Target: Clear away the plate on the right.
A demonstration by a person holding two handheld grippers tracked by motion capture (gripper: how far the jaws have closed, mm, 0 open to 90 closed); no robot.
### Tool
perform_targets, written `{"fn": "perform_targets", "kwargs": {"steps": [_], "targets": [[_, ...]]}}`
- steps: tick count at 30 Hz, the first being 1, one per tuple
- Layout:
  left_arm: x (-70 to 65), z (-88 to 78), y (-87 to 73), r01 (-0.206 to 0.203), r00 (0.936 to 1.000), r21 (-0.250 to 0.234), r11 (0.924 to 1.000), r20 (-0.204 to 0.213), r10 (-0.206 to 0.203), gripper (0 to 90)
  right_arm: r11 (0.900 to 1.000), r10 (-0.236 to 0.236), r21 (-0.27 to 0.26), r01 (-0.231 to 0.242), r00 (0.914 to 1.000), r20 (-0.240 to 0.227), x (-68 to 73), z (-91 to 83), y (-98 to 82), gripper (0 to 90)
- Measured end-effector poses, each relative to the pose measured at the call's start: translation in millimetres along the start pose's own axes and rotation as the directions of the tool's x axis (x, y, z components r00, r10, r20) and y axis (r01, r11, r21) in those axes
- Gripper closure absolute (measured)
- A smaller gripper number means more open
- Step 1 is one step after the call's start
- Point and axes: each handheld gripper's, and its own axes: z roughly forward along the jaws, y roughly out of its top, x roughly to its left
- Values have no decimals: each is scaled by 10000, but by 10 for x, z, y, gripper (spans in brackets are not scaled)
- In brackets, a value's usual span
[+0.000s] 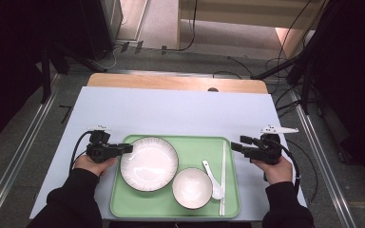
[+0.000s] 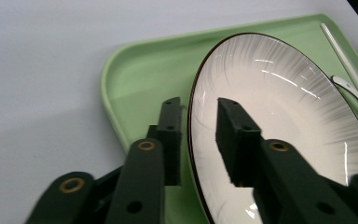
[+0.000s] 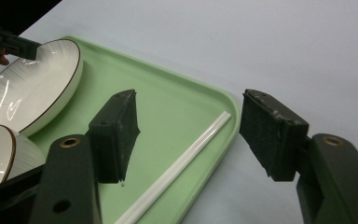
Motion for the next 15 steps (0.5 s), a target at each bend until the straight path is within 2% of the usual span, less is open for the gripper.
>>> {"fn": "perform_targets", "kwargs": {"steps": [3, 7, 10, 15], "targets": [[-6, -56, -2, -290, 9995, -164, 9994, -89, 288, 625, 9999, -90, -74, 90, 9999, -68, -2, -30, -1, 361], [0, -144, 2, -654, 9977, -290, 9974, -182, 649, 531, 9995, -302, -70, 302, 9995, 73, -9, -78, -19, 333], [12, -205, -14, -682, 9977, -333, 9971, -89, 679, 453, 9991, -410, -69, 411, 9991, 77, -22, -119, -49, 329], [10, -320, -56, -1166, 9931, -561, 9916, -168, 1158, 374, 9979, -650, -74, 649, 9979, -70, -24, -164, -102, 297]]}}
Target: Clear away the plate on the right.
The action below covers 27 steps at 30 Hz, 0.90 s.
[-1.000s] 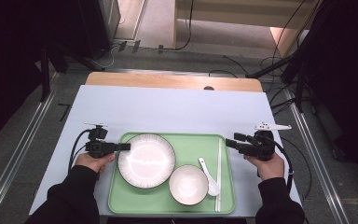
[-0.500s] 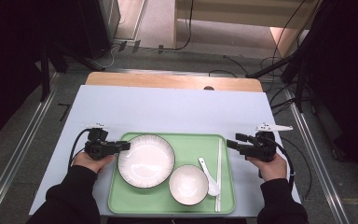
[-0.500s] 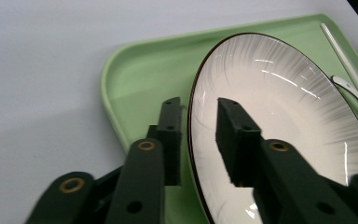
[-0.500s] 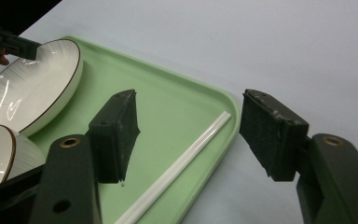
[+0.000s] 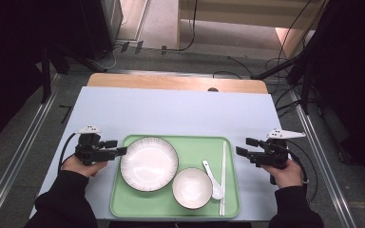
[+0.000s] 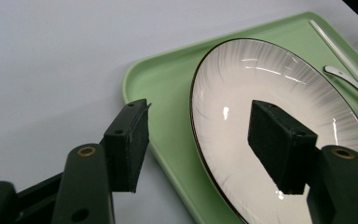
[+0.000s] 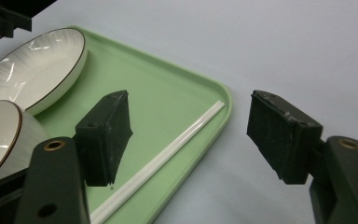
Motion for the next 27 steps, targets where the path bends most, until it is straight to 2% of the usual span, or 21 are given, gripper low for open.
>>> {"fn": "perform_targets", "kwargs": {"steps": [5, 10, 13, 22, 25, 27], "targets": [[-6, -108, -50, -592, 9982, -227, 9980, -62, 590, 328, 9989, -453, 79, 453, 9990, -25, 34, -29, -43, 268], [-9, -167, -110, -958, 9954, -270, 9950, -70, 957, 299, 9978, -611, 249, 615, 9980, -166, 50, -57, -89, 236], [-7, -202, -137, -1297, 9915, -267, 9912, -166, 1293, 289, 9975, -640, 286, 644, 9978, -149, 44, -81, -114, 236], [28, -309, -218, -1639, 9863, -503, 9852, -299, 1625, 279, 9964, -784, 333, 782, 9969, 45, 23, -163, -199, 236], [45, -335, -249, -1902, 9814, -606, 9799, -383, 1881, 279, 9948, -969, 320, 966, 9952, 106, 19, -190, -215, 236], [55, -348, -268, -2103, 9770, -652, 9755, -498, 2073, 279, 9955, -911, 260, 908, 9958, 126, 16, -206, -216, 236]]}}
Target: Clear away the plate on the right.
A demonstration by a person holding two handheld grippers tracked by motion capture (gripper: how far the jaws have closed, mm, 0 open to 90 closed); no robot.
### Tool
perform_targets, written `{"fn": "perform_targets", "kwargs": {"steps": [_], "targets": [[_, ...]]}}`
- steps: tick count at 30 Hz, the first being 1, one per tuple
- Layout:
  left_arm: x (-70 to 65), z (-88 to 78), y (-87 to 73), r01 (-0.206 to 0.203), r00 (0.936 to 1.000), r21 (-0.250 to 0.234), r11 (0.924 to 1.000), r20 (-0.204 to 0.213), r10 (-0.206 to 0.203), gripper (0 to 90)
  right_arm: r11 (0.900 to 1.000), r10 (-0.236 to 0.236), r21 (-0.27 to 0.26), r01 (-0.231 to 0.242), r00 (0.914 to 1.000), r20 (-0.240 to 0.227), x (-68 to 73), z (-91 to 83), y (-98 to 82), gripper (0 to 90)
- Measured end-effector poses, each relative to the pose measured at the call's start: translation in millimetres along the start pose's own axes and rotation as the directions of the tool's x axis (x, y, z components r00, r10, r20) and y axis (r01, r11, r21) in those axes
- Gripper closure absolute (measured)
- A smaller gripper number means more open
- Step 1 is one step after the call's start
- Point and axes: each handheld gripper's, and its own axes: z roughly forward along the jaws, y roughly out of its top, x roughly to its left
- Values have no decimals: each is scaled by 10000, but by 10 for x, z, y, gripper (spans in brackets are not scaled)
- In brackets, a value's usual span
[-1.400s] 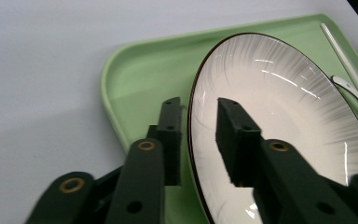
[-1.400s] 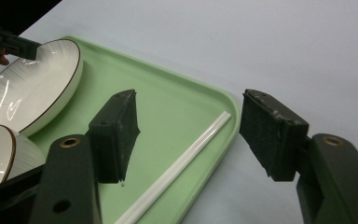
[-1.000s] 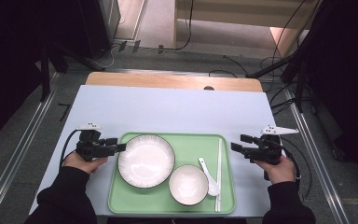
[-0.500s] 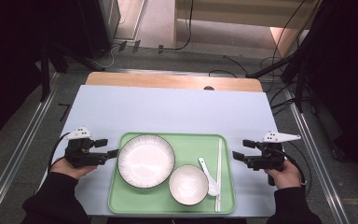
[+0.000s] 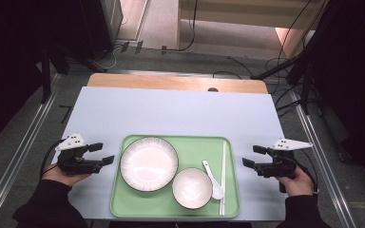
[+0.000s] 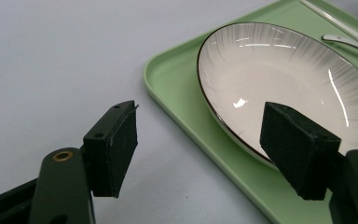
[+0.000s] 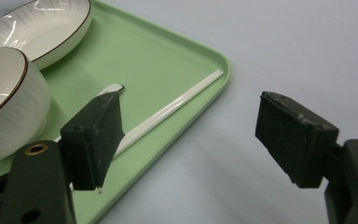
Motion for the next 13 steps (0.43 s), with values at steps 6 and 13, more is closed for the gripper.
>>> {"fn": "perform_targets", "kwargs": {"steps": [6, 13], "targets": [[42, -14, -42, 61, 9998, -100, 9999, -188, -62, 272, 9999, -81, -67, 80, 10000, -29, 4, 1, 10, 236], [66, -1, -48, 261, 9988, 17, 9997, -403, -260, 265, 10000, -75, -19, 75, 10000, -56, 0, 17, 11, 235]]}}
